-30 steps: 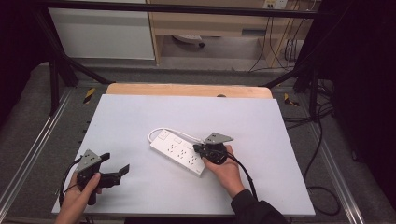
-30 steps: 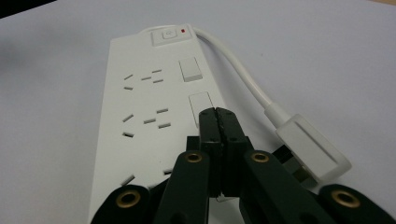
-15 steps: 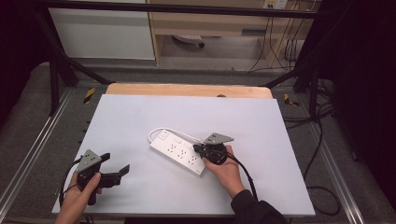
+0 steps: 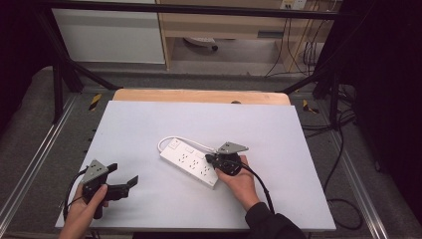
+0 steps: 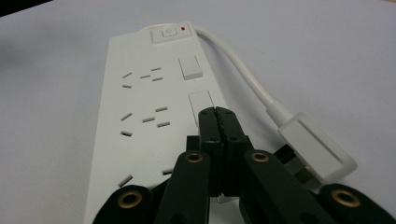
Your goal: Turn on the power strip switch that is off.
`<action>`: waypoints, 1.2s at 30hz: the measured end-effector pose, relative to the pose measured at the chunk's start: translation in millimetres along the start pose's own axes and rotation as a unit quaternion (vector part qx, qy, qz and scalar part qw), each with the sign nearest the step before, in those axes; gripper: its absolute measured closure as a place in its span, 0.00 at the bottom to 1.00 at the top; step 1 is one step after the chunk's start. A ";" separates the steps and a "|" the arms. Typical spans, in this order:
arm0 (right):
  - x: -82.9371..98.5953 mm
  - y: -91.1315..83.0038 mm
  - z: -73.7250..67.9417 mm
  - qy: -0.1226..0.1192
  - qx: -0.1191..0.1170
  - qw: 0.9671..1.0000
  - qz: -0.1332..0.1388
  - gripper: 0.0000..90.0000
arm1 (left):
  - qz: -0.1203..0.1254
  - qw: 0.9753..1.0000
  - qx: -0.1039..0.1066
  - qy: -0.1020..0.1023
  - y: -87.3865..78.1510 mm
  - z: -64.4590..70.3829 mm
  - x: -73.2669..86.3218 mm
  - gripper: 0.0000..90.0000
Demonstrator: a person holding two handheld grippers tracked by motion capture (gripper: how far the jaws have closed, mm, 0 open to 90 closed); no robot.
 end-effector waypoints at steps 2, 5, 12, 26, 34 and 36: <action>-0.2 0.0 -0.2 0.001 -0.002 1.000 -0.001 1.00 | 0.000 1.000 0.000 0.000 0.0 0.1 0.1 0.08; -0.4 -0.1 -0.2 0.002 -0.002 1.000 -0.002 1.00 | 0.000 1.000 0.001 0.000 0.1 0.0 0.1 0.08; -0.6 -0.5 0.1 0.000 -0.002 1.000 -0.005 1.00 | -0.001 1.000 0.000 0.000 0.0 -0.2 0.2 0.08; -5.3 -8.4 -0.3 0.000 -0.003 1.000 0.002 1.00 | -0.001 1.000 0.001 0.000 -0.1 -0.3 0.4 0.08; -9.7 -13.5 -0.5 0.007 -0.003 1.000 0.007 0.95 | -0.002 1.000 0.000 -0.001 0.1 -0.3 0.7 0.08; -10.1 -13.9 -0.5 0.008 -0.003 1.000 0.008 0.94 | -0.002 1.000 0.000 -0.001 0.1 -0.3 0.7 0.08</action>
Point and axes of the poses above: each handheld gripper's, and its own axes: y roughly forward along the jaws, x roughly out of its underside, z roughly to its right, the point moved 5 cm from there along y, roughly forward along the jaws, and after that the axes turned 5 degrees about -x, right-handed, at the moved point
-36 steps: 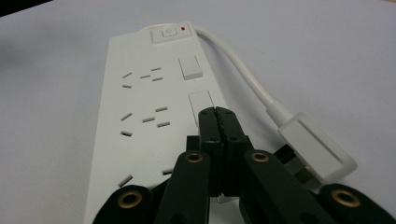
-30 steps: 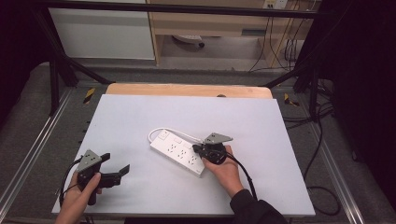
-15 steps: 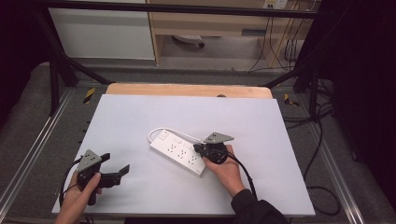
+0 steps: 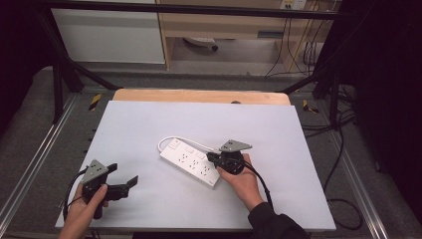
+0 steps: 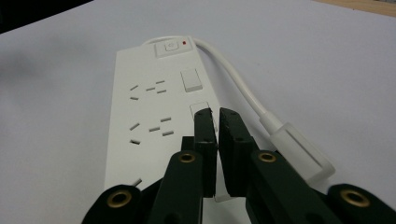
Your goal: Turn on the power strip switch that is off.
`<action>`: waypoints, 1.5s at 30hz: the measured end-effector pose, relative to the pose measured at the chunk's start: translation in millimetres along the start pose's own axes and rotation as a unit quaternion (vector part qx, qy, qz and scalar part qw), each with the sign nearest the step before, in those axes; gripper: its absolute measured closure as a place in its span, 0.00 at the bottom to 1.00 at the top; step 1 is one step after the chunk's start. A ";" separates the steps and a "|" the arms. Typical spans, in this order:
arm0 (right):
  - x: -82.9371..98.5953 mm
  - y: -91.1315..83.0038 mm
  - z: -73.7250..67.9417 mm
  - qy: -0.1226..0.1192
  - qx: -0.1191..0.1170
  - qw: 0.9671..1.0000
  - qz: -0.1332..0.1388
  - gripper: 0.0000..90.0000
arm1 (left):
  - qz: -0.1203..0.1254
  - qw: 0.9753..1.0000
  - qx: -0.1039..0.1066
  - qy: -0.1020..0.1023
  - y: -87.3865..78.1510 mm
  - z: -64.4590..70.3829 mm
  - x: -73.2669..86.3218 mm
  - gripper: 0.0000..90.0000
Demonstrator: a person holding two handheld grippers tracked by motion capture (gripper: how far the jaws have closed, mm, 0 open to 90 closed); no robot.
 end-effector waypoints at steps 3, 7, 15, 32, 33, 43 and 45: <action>-1.7 -2.0 0.7 0.003 0.001 1.000 0.002 0.91 | 0.000 1.000 0.000 0.000 0.0 0.1 0.0 0.08; -2.9 -3.2 0.5 0.006 -0.001 1.000 0.003 0.89 | 0.000 1.000 0.001 0.000 -0.1 0.0 0.1 0.08; -5.5 -5.4 -1.0 0.005 -0.004 1.000 0.002 0.81 | 0.000 1.000 0.000 0.000 -0.4 -0.2 0.1 0.08; -11.9 -12.2 0.9 0.031 -0.006 1.000 0.002 0.39 | 0.000 1.000 -0.001 0.000 -0.4 -0.3 0.2 0.08; -12.3 -12.8 1.6 0.032 -0.003 0.999 0.001 0.34 | 0.000 1.000 -0.001 0.000 -0.4 -0.2 0.2 0.08; -16.9 -18.2 7.3 0.038 0.030 0.999 0.001 0.03 | -0.001 1.000 -0.001 -0.003 -0.2 -0.6 0.4 0.07; -18.7 -20.3 7.9 0.037 0.027 0.999 0.005 0.04 | -0.002 1.000 -0.001 -0.003 -0.3 -0.6 0.5 0.07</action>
Point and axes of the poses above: each handheld gripper's, and its own axes: y roughly forward along the jaws, x roughly out of its underside, z roughly to its right, the point moved 5 cm from there along y, roughly forward along the jaws, and after that the axes turned 5 degrees about -x, right-handed, at the moved point
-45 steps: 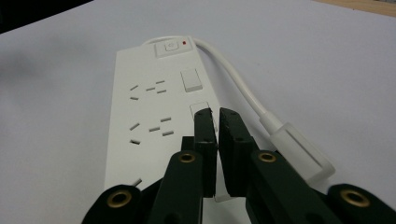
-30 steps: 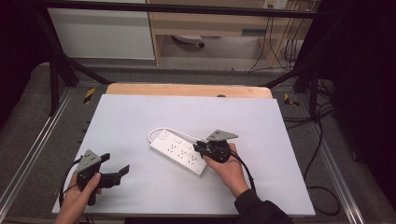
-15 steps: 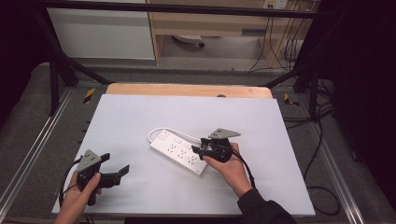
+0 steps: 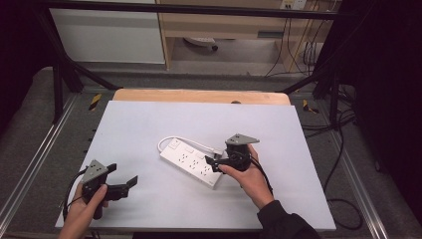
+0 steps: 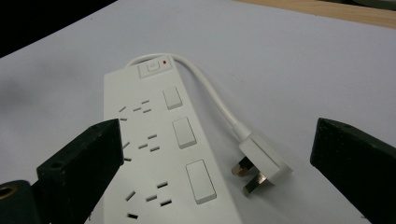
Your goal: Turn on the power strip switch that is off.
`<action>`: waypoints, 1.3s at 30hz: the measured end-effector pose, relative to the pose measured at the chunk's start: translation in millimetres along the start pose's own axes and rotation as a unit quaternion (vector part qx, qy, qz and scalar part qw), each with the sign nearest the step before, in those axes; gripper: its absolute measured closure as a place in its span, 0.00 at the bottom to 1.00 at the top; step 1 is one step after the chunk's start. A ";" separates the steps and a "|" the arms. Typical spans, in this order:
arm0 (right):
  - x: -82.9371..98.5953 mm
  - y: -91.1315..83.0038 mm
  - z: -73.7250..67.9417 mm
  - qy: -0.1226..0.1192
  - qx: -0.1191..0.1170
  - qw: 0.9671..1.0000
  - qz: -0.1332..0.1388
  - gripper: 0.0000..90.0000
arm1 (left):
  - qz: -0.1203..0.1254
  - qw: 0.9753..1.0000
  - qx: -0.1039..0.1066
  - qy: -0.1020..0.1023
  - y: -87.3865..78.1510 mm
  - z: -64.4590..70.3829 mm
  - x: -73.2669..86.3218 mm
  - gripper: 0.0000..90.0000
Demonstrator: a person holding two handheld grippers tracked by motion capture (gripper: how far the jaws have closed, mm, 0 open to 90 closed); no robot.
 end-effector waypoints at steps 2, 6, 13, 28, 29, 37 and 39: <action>-1.5 -1.9 0.8 0.000 0.000 1.000 0.001 0.04 | 0.001 1.000 0.000 0.000 0.0 0.1 -0.1 0.07; -3.5 -4.6 3.2 -0.003 0.002 1.000 0.003 0.04 | 0.001 1.000 -0.001 0.000 0.0 0.0 -0.1 0.07; -8.3 -10.1 13.6 -0.002 0.037 0.999 0.024 0.06 | 0.001 1.000 -0.001 0.000 0.0 -0.1 -0.1 0.07; -12.5 -39.6 36.1 0.013 0.047 0.998 0.045 0.07 | 0.000 1.000 0.000 0.000 0.1 0.0 0.4 0.07; -12.0 -42.3 38.1 0.014 0.048 0.998 0.046 0.06 | 0.000 1.000 0.000 0.000 0.0 0.2 0.3 0.07; -8.8 -61.9 52.4 0.021 0.057 0.996 0.058 0.05 | 0.000 1.000 0.000 0.000 -0.1 -0.1 0.4 0.07; -7.7 -67.0 55.7 0.023 0.060 0.996 0.060 0.05 | 0.000 1.000 -0.001 0.000 -0.1 -0.4 0.4 0.07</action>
Point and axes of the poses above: each handheld gripper's, and its own axes: y roughly forward along the jaws, x roughly out of its underside, z roughly to its right, the point moved 5 cm from there along y, roughly forward along the jaws, and after that the axes turned 5 degrees about -x, right-handed, at the moved point
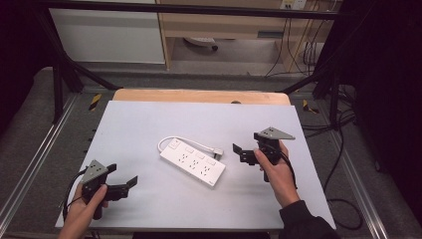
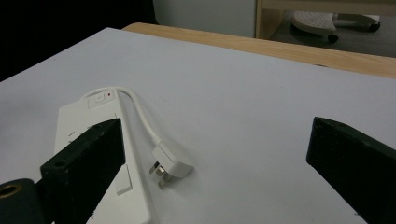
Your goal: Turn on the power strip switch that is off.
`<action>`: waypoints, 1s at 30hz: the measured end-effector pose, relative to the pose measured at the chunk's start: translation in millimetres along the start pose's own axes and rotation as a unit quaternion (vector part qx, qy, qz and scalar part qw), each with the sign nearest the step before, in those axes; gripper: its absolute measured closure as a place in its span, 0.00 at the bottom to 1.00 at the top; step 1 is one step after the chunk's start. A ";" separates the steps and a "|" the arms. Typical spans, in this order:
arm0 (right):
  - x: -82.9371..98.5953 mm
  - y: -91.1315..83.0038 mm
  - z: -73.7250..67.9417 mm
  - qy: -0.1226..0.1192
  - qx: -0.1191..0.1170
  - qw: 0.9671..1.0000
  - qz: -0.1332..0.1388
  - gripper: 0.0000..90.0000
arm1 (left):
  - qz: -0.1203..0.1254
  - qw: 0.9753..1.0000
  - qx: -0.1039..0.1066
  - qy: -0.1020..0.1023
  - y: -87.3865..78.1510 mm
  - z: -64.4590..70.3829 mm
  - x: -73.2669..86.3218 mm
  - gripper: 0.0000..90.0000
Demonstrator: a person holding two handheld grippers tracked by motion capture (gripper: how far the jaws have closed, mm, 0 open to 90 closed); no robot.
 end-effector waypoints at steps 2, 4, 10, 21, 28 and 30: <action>0.2 -5.1 4.1 0.001 0.003 1.000 0.004 0.05 | 0.000 1.000 0.000 0.000 -0.2 0.0 0.0 0.07; 0.2 -10.8 7.7 0.004 0.004 1.000 0.008 0.05 | 0.000 1.000 0.000 0.000 -0.1 0.1 0.1 0.07; 1.3 -30.3 19.8 0.011 0.017 1.000 0.019 0.05 | -0.001 1.000 0.000 -0.001 0.0 -0.1 0.2 0.07; 11.7 -64.0 37.4 0.021 0.039 0.998 0.036 0.06 | -0.002 1.000 0.000 -0.002 -0.1 -0.4 0.6 0.07; 25.6 -82.0 47.6 0.031 0.053 0.997 0.040 0.07 | -0.001 1.000 -0.001 -0.003 0.1 -1.0 0.7 0.07; 30.2 -85.7 49.8 0.037 0.056 0.997 0.043 0.07 | -0.002 1.000 -0.001 -0.003 0.3 -1.0 0.8 0.07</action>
Point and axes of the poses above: each handheld gripper's, and its own axes: y roughly forward along the jaws, x roughly out of its underside, z roughly to its right, the point moved 5 cm from there along y, roughly forward along the jaws, and after that the axes turned 5 degrees about -x, right-handed, at the moved point
